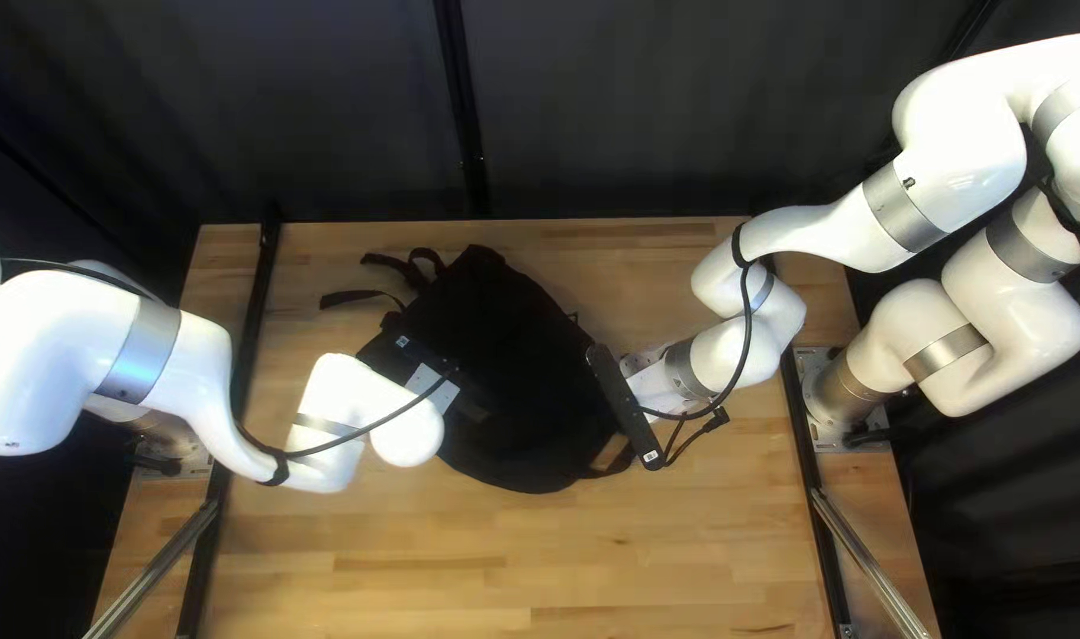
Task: Remove a lunch box from a kids backpack
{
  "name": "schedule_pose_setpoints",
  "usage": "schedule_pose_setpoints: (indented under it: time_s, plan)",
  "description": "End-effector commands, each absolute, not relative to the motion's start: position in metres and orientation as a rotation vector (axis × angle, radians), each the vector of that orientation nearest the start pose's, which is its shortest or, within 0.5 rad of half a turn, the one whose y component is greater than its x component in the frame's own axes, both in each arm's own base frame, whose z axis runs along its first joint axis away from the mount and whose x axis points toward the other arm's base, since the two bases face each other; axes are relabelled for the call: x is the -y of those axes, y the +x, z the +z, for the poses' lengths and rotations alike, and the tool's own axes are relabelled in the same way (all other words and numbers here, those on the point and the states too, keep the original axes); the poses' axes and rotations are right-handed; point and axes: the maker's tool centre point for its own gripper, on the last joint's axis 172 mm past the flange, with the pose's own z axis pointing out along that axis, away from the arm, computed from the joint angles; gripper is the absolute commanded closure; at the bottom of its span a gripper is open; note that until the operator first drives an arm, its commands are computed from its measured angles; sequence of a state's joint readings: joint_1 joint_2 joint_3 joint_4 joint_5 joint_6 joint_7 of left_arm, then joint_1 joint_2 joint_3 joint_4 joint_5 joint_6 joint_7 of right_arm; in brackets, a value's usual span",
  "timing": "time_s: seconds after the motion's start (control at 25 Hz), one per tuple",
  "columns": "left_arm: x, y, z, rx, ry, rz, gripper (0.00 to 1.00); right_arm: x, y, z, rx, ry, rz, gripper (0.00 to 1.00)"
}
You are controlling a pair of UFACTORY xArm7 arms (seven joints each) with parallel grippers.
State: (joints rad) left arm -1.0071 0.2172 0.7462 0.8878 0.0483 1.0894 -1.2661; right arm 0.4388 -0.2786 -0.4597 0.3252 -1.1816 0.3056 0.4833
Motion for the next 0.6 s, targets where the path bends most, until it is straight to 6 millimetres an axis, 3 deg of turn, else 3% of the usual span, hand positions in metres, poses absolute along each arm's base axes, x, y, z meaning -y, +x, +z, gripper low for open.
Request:
schedule_pose_setpoints:
  time_s: [0.04,0.28,0.32,0.36,0.6]
  plan:
    - [0.059,0.357,0.068,1.308,-2.417,0.188,1.0,-0.012,0.378,0.082,0.971,-3.237,-0.633,1.0]
    - [0.061,0.352,0.067,1.312,-2.415,0.186,1.0,-0.012,0.378,0.081,0.968,-3.238,-0.632,1.0]
    - [0.064,0.354,0.07,1.305,-2.421,0.18,0.17,-0.012,0.378,0.081,0.968,-3.238,-0.632,1.0]
    - [0.068,0.358,0.073,1.291,-2.429,0.173,0.0,-0.012,0.378,0.081,0.968,-3.238,-0.633,1.0]
    - [0.1,0.387,0.103,1.161,-2.489,0.107,0.0,-0.012,0.38,0.079,0.974,-3.235,-0.636,1.0]
